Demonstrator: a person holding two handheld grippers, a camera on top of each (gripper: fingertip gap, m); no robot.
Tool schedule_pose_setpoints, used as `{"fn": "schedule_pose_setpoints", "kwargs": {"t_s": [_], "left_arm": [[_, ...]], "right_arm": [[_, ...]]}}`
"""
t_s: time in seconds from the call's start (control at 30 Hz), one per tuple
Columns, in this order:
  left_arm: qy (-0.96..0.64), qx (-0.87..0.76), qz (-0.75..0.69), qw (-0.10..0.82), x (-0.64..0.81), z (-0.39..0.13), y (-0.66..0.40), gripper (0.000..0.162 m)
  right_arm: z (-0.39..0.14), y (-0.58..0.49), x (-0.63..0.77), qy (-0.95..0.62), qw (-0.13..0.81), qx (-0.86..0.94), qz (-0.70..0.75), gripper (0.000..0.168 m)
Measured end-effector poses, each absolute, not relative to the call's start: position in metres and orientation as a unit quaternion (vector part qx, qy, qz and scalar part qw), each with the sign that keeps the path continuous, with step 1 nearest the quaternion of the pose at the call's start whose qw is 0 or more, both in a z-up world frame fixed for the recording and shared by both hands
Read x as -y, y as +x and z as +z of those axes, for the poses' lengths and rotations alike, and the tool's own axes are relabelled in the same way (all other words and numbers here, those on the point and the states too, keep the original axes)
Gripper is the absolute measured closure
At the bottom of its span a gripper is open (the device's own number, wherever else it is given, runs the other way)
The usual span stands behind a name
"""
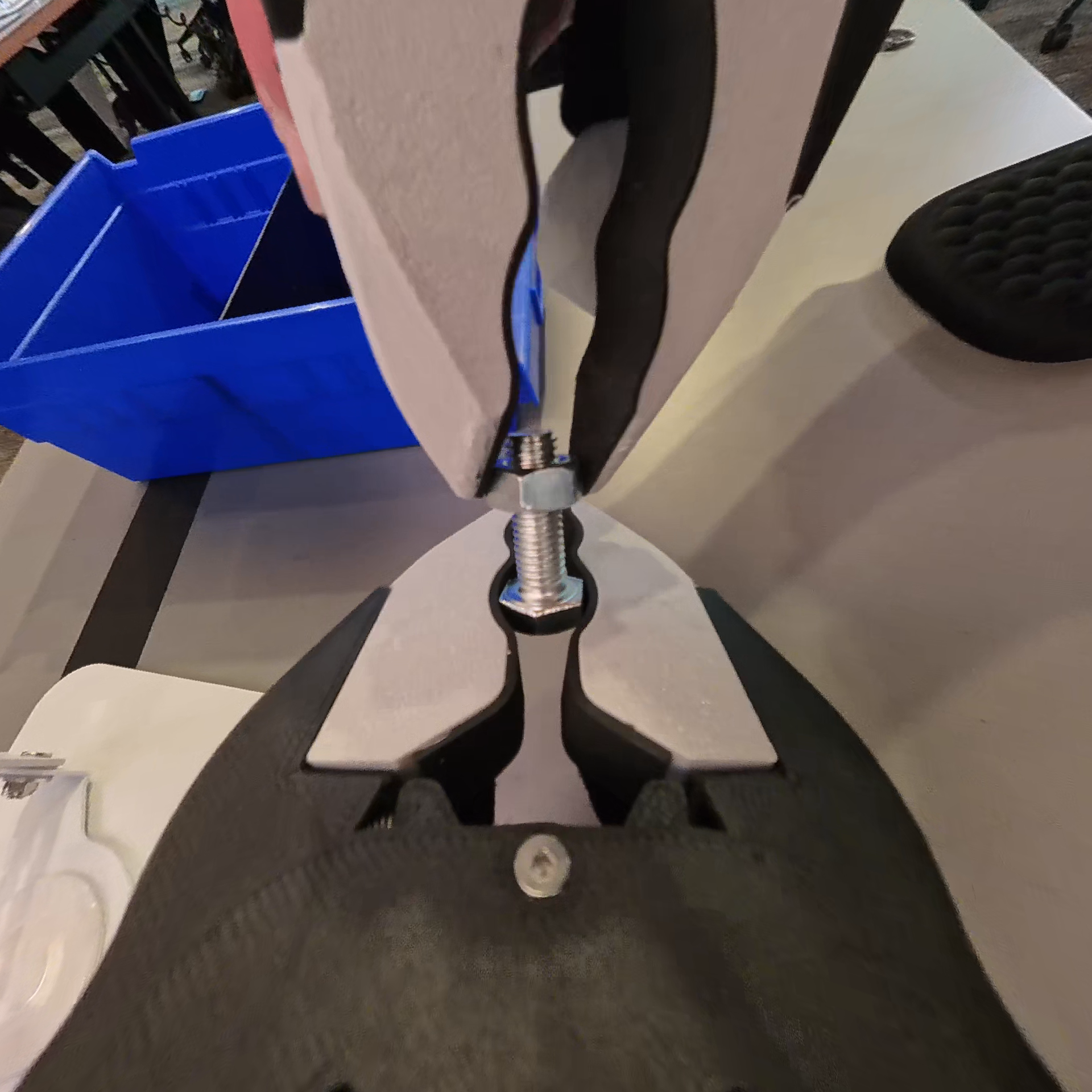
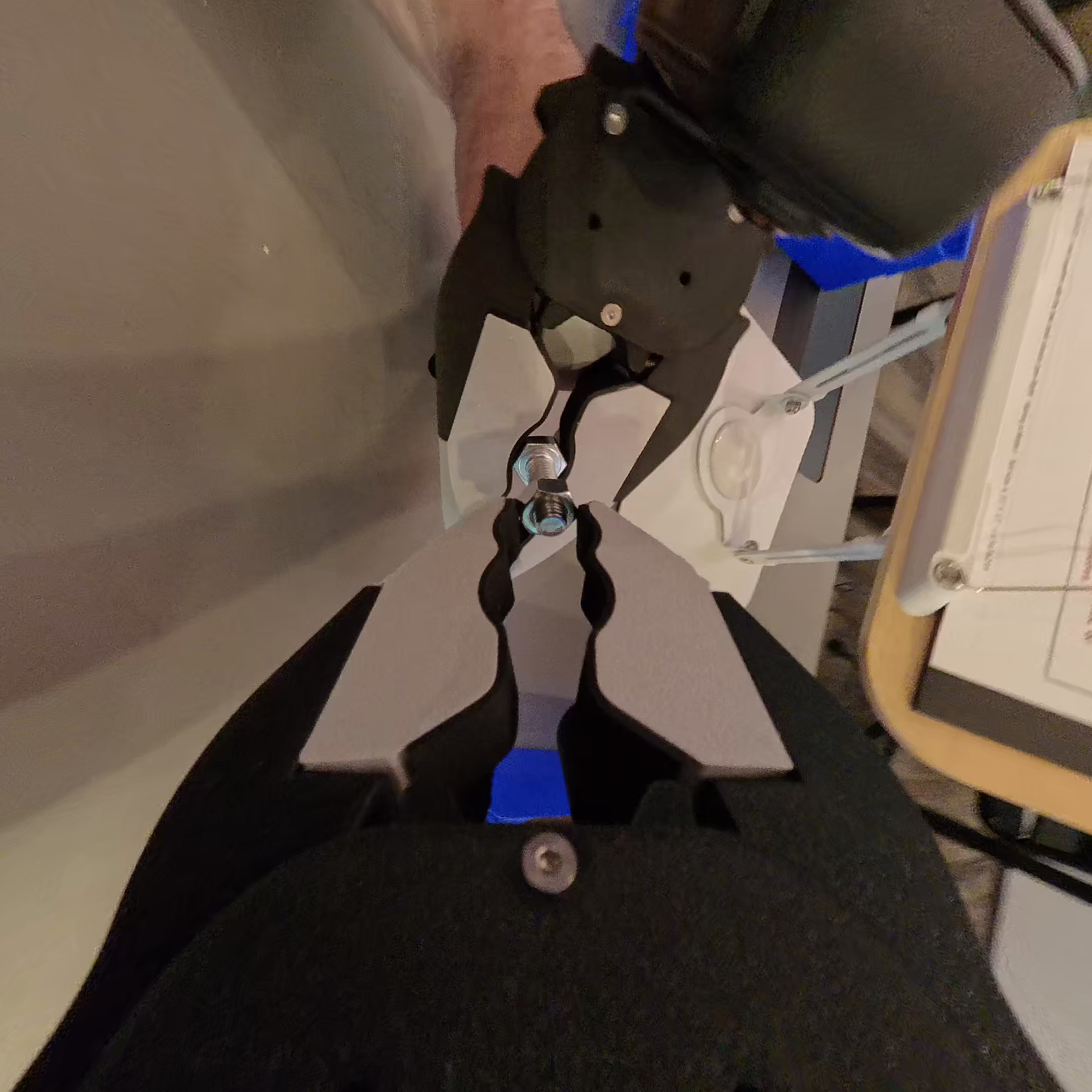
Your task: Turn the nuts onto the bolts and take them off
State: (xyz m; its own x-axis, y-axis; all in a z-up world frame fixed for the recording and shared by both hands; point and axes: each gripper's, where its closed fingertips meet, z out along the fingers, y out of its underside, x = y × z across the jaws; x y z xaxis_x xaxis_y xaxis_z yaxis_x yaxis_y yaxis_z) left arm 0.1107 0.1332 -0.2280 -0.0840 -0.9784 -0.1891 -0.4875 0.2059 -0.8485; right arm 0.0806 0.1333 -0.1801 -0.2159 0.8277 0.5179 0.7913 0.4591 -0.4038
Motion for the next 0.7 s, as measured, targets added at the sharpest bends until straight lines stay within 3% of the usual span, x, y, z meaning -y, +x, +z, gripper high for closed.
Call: {"fn": "schedule_pose_setpoints", "kwargs": {"t_s": [0.33, 0.57, 0.7], "left_arm": [[-0.577, -0.649, -0.184, 0.461, -0.166, -0.235, 0.108, 0.152], [-0.575, -0.651, -0.134, 0.478, -0.174, -0.238, 0.106, 0.152], [-0.573, -0.650, -0.163, 0.471, -0.168, -0.234, 0.108, 0.152]], "right_arm": [[-0.191, 0.083, -0.144, -0.781, 0.276, 0.498, 0.257, 0.150], [-0.195, 0.081, -0.146, -0.818, 0.272, 0.306, 0.404, 0.150], [-0.196, 0.082, -0.141, -0.797, 0.305, 0.376, 0.362, 0.128]]}}
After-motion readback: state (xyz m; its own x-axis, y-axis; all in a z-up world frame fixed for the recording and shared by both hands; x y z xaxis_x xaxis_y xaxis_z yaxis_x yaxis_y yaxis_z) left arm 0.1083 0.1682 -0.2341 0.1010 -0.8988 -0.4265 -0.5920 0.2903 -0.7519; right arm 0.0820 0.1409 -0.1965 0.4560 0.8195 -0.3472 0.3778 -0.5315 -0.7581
